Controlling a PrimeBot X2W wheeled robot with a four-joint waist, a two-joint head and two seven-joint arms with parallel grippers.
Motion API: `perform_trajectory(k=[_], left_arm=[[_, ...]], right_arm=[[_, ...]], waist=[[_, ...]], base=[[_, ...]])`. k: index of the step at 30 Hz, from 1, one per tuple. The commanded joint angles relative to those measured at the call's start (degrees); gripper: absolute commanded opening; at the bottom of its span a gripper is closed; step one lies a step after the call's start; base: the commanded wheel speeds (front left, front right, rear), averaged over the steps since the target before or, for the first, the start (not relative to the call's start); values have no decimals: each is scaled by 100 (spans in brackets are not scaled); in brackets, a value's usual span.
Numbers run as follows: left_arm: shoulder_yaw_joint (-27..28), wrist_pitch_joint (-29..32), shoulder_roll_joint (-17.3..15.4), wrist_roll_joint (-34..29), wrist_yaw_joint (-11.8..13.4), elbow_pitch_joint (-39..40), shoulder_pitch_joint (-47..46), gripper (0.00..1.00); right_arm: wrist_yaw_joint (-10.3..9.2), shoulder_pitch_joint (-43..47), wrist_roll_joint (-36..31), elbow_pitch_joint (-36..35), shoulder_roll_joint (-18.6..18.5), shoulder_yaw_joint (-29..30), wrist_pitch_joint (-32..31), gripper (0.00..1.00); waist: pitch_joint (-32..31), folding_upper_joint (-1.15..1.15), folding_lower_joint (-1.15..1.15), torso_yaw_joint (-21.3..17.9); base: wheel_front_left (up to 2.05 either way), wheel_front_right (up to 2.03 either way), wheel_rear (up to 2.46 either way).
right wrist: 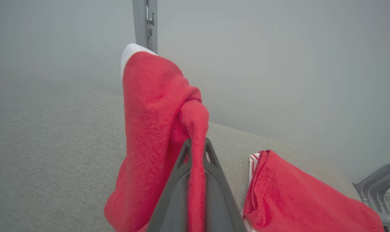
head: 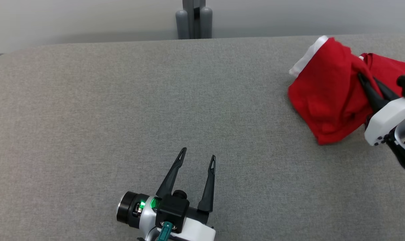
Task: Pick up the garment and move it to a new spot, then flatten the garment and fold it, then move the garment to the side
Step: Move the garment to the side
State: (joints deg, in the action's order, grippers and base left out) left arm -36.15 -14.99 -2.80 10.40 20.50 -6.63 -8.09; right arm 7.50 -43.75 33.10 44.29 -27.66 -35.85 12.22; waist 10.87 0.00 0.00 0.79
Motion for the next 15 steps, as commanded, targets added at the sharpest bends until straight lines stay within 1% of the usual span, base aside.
perform_trajectory(k=[1,8,9,15], left_arm=[[4,-23,-24,-44,31,-16,-113,100],[-85,-23,-24,-119,80,-64,-416,100],[-101,-23,-23,-155,94,-86,-508,100],[-80,-24,-22,-270,120,-168,-727,100]], right_arm=[[-2,-63,-33,-25,-62,15,-36,0],[-2,-476,299,28,-396,127,-262,0],[-2,-574,379,101,-501,135,-254,0],[-2,-779,667,382,-712,209,-156,0]], waist=[[148,0,0,-134],[559,0,0,-353],[682,0,0,-405],[989,0,0,-569]], base=[[0,0,0],[0,0,0],[0,0,0],[0,0,0]])
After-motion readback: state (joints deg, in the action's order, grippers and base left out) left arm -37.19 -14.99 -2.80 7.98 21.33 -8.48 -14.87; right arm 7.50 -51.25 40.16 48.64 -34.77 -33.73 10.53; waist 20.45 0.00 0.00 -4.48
